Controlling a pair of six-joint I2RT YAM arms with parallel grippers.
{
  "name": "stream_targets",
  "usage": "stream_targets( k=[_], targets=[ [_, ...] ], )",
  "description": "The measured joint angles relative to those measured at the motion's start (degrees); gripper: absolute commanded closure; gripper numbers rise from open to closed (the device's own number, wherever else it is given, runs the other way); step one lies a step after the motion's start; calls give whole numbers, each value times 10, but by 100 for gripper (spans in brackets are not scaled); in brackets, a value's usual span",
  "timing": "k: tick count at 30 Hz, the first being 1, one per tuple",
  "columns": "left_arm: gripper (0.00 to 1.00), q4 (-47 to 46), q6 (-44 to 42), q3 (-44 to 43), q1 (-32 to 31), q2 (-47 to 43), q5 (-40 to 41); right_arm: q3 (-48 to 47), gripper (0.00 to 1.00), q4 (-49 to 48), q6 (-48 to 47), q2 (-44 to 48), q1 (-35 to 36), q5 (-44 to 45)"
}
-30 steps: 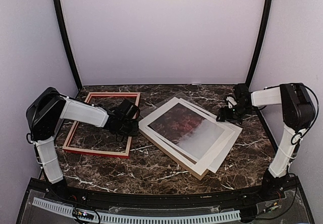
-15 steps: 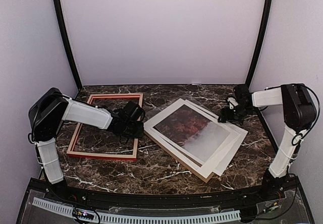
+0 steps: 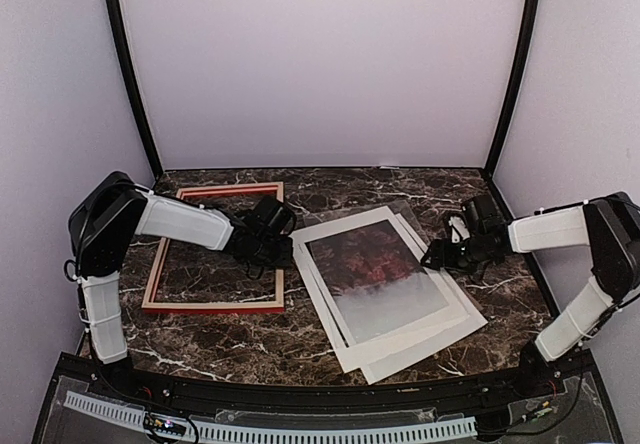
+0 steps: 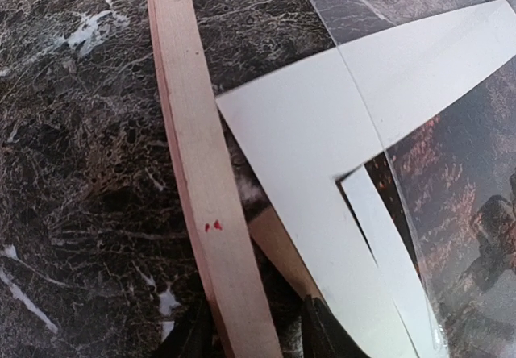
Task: Put the photo into the frame
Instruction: Move the glass panel to the center of the board.
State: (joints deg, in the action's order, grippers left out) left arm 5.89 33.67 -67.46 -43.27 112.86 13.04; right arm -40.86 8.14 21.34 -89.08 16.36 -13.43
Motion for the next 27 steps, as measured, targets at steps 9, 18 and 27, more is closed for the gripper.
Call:
stream_targets(
  k=[9,18,27],
  targets=[
    [60,0,-3,2,0,0,1,74,20,-4,84,83,50,18],
    [21,-33,-3,79,-2,-54,-7,20,18,57,74,50,50,73],
    [1,47,-36,58,-3,-73,-22,-65,23,70,21,-28,29,64]
  ],
)
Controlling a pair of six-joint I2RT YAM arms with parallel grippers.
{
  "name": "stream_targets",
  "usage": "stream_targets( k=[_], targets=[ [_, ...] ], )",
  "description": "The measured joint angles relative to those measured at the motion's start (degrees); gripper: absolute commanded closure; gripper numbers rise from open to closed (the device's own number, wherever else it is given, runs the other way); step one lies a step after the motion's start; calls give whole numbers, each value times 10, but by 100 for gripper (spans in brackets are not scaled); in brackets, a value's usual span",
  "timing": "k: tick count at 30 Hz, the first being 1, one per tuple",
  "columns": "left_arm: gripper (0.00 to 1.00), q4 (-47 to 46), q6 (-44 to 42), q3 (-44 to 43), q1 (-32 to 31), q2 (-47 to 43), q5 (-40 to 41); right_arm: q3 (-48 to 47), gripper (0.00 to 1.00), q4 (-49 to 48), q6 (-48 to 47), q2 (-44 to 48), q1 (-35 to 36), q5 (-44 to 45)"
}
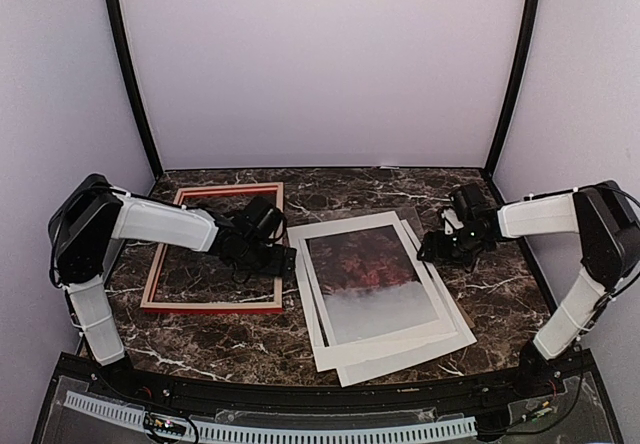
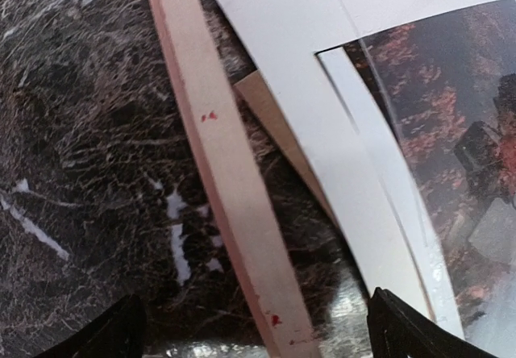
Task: Put the photo into the frame
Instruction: Move the glass panel to the center of the board, then pick up the glass panel from the mat board.
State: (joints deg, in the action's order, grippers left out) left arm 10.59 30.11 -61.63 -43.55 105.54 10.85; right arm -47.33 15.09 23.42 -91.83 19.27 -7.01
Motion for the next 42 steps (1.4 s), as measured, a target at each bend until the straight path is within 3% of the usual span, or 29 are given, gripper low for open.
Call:
stream_targets(
  k=[9,16,30,42],
  targets=[
    [3,-2,-23,-72,0,3,-112,-41,31,-15,-27,-52,-29,-68],
    [5,-28,-14,-116,-1,56,-188,-42,39,-32,-30,-62,-47,-108],
    [10,-75,10,-130,-1,103,-219,-34,56,-67,-17,-76,-77,-186],
    [11,-102,23,-119,-1,104,-223,-36,59,-65,-22,-63,-80,-206]
  ],
)
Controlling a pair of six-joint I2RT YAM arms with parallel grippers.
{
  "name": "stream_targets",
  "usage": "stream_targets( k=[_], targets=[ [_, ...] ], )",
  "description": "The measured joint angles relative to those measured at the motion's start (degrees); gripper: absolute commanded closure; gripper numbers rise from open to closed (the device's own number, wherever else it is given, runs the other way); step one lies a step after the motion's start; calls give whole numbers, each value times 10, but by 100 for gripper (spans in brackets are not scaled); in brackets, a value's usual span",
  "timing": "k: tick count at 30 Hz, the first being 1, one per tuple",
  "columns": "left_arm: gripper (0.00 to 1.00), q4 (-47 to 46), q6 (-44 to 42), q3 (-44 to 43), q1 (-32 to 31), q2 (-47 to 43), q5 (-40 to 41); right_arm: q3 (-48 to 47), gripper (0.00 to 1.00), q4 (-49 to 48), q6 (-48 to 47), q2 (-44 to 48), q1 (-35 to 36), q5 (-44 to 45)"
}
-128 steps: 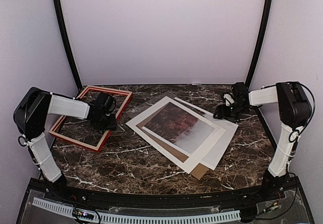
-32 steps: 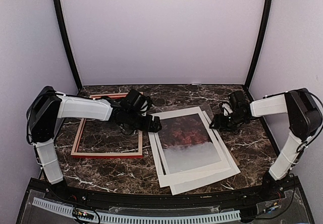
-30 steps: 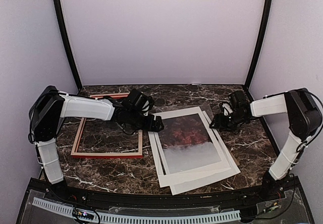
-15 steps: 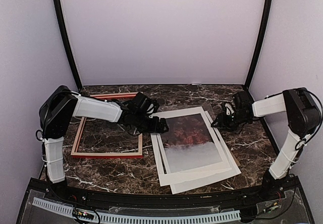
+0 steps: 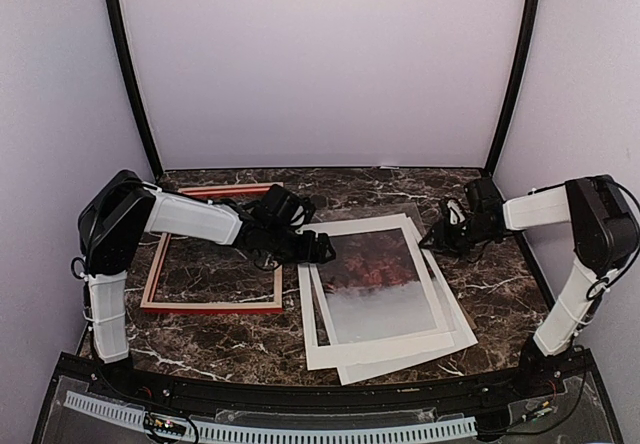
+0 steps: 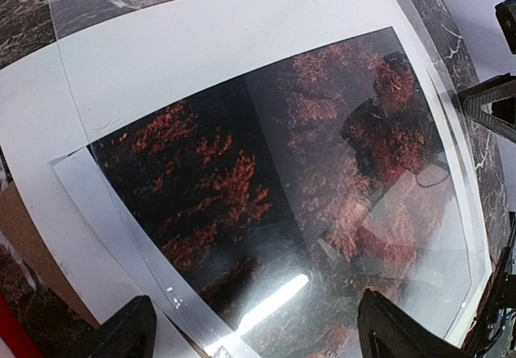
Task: Put the photo into the frame
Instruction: Pick up the glass panel from the mat board.
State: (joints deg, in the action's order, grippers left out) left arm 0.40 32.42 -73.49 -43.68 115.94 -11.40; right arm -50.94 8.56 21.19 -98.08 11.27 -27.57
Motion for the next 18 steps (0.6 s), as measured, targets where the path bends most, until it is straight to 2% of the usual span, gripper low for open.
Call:
stream_targets(
  k=[6,14,18],
  targets=[
    [11,-10,3,4,0,0,0,-4,56,14,-13,7,0,-4],
    [12,-14,5,5,0,0,0,-12,47,36,-42,20,0,-14],
    [12,-17,7,7,0,0,0,-20,47,48,-55,20,0,-17]
  ],
)
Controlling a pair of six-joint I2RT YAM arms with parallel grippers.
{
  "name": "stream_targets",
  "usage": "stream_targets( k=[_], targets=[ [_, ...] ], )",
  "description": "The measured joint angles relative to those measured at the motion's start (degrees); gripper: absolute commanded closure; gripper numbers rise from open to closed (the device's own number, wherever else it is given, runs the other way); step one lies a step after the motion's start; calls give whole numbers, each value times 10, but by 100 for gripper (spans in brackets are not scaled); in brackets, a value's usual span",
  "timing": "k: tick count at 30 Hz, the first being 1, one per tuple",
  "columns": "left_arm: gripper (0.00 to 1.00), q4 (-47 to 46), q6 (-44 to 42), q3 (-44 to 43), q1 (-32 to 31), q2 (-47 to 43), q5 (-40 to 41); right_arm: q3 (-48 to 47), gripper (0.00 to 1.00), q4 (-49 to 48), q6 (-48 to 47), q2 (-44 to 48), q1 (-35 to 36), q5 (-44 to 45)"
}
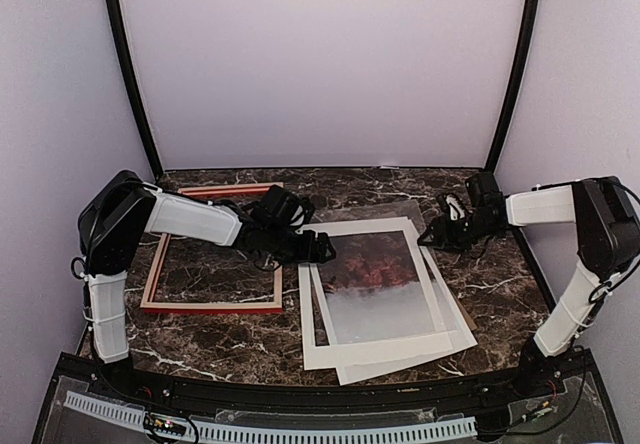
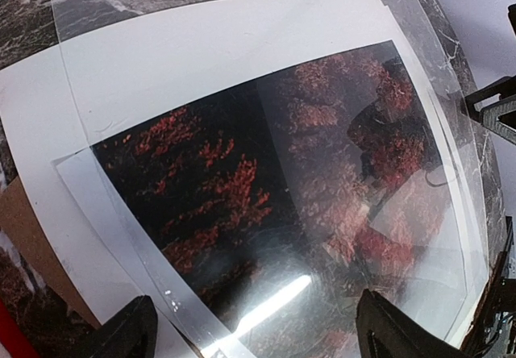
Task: Put the photo into the frame
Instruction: Pick up the glass panel from the mat board.
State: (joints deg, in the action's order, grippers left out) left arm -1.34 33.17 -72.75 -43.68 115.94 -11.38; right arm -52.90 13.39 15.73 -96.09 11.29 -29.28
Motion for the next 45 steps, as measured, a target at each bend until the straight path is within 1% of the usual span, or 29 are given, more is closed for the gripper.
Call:
stream_targets(
  k=[6,11,24,27,28,29,33,39,43,45],
  targets=[
    [12,-4,2,2,0,0,0,-4,56,3,-5,0,0,-17],
    [13,-9,5,4,0,0,0,-4,60,1,-2,0,-5,-43],
    [13,-27,14,12,1,0,1,27,68,-31,0,0,-9,-142],
    [14,-33,17,15,1,0,0,34,71,-31,0,0,-5,-158],
    [14,-35,18,16,1,0,0,36,74,-31,0,0,-4,-160],
    [14,-37,19,17,1,0,0,38,78,-32,2,0,-3,-163],
    [13,-50,23,24,1,-2,1,47,100,-40,15,1,-3,-171],
    [7,-44,19,37,-1,-17,3,46,100,-28,23,31,-2,-177],
    [2,17,-2,39,-3,-55,21,32,100,-5,23,70,-2,-180],
    [1,52,-17,38,-3,-83,35,24,100,4,24,92,-4,-185]
  ],
)
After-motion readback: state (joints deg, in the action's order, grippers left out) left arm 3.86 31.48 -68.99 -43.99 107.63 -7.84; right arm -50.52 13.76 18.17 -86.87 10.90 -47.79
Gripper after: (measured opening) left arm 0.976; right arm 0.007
